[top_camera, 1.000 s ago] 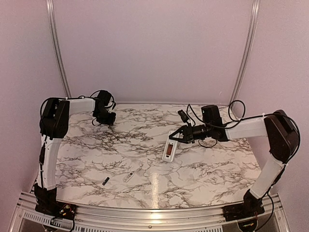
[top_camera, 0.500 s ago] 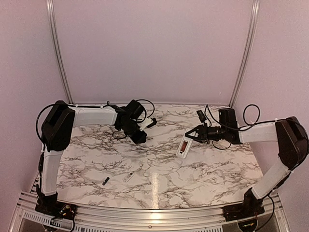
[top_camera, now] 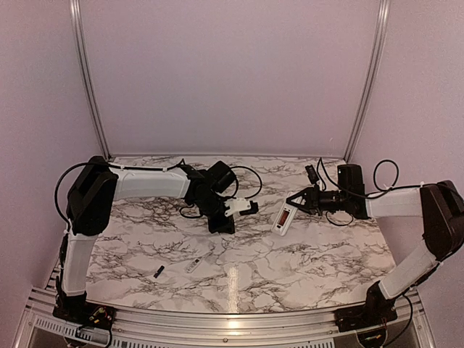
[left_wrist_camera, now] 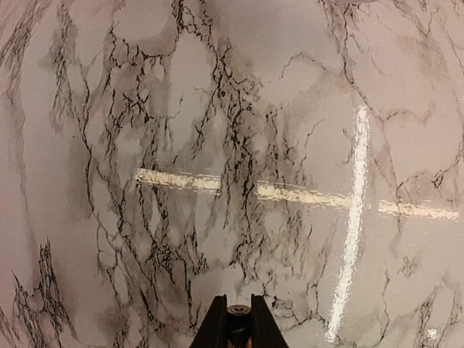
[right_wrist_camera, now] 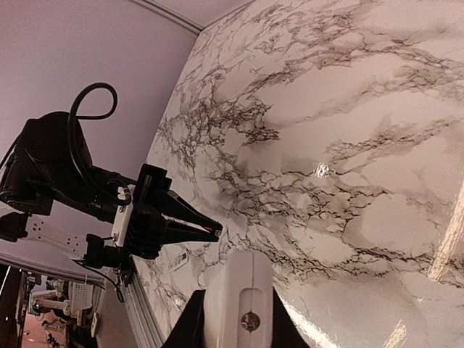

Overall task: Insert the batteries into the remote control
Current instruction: Move the battery to the center of the board.

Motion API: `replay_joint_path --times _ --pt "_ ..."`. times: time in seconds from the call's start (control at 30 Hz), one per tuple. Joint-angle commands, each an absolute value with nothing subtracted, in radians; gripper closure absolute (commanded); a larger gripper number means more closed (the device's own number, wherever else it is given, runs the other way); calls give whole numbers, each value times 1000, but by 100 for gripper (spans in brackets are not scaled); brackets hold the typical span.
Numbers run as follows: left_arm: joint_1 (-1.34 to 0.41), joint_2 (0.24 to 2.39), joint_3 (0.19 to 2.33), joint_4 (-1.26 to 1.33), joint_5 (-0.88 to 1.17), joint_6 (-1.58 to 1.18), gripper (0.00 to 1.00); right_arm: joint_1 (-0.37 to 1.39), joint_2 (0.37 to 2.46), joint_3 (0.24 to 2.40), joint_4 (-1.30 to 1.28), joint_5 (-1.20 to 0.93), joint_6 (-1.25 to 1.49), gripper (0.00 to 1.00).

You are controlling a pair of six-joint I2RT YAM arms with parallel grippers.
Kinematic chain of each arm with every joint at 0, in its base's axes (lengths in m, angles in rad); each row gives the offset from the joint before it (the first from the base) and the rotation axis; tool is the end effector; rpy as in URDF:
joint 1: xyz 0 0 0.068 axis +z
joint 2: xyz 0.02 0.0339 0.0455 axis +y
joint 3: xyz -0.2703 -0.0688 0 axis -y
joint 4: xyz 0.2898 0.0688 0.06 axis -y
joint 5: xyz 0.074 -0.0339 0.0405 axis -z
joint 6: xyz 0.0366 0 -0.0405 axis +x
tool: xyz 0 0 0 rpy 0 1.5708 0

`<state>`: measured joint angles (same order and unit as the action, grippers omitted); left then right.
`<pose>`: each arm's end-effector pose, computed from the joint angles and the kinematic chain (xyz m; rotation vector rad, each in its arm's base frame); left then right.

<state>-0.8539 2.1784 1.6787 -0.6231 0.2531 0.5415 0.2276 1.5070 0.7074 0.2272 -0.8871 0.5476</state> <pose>0.3248 -0.3866 0.1506 1.7985 2.0232 -0.4360 0.3145 0.1020 0.1647 -0.2074 2.2116 1.3891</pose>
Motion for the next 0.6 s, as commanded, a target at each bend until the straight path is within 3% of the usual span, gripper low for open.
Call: replay_joint_path --times 0.0,0.57 --pt "-885 2220 1732 -673 303 626 92 218 1513 702 278 -890 572 100" --pt "-917 2318 1791 -726 308 671 90 218 1546 706 279 -885 576 100"
